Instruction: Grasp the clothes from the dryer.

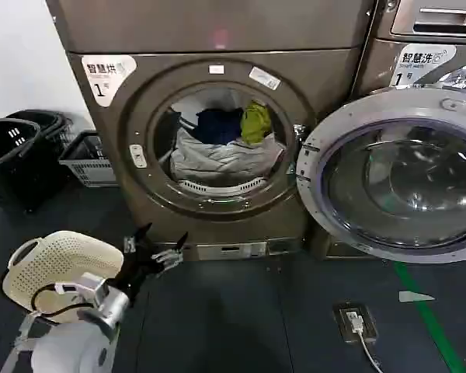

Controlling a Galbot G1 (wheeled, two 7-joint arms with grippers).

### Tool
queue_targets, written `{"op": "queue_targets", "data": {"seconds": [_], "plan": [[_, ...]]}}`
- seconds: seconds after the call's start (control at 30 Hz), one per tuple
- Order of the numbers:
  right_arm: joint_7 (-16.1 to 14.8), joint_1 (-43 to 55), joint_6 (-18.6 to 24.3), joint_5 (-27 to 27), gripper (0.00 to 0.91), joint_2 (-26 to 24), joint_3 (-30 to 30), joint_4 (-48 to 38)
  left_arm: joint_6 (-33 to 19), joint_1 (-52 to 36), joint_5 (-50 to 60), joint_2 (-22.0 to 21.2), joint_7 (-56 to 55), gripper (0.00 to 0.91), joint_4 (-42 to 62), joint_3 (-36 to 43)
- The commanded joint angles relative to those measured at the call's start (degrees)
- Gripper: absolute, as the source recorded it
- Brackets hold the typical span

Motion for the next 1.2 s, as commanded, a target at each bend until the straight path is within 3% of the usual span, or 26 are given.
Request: {"op": "queue_targets", "data": {"seconds": [0.03, 0.53, 1.2], "plan": [[-0.22, -0.26, 1.48, 2.48, 0.907, -0.16, 0.2, -0.25, 0.14, 0.38, -0.71, 0.17, -0.33, 0.907, -0.72, 0.0], [-1.92, 1.51, 1.92, -0.07, 0.907, 0.18, -0.42, -1.3, 2.75, 3.07, -2.28, 1.1, 0.17, 0.907, -3.96, -0.23], [-3.82, 2.55, 2.99, -1.74, 0.907, -0.16, -0.91, -2.18, -0.49, 3.27, 5.81, 0.59, 0.6, 0.907, -3.01, 0.4]]}}
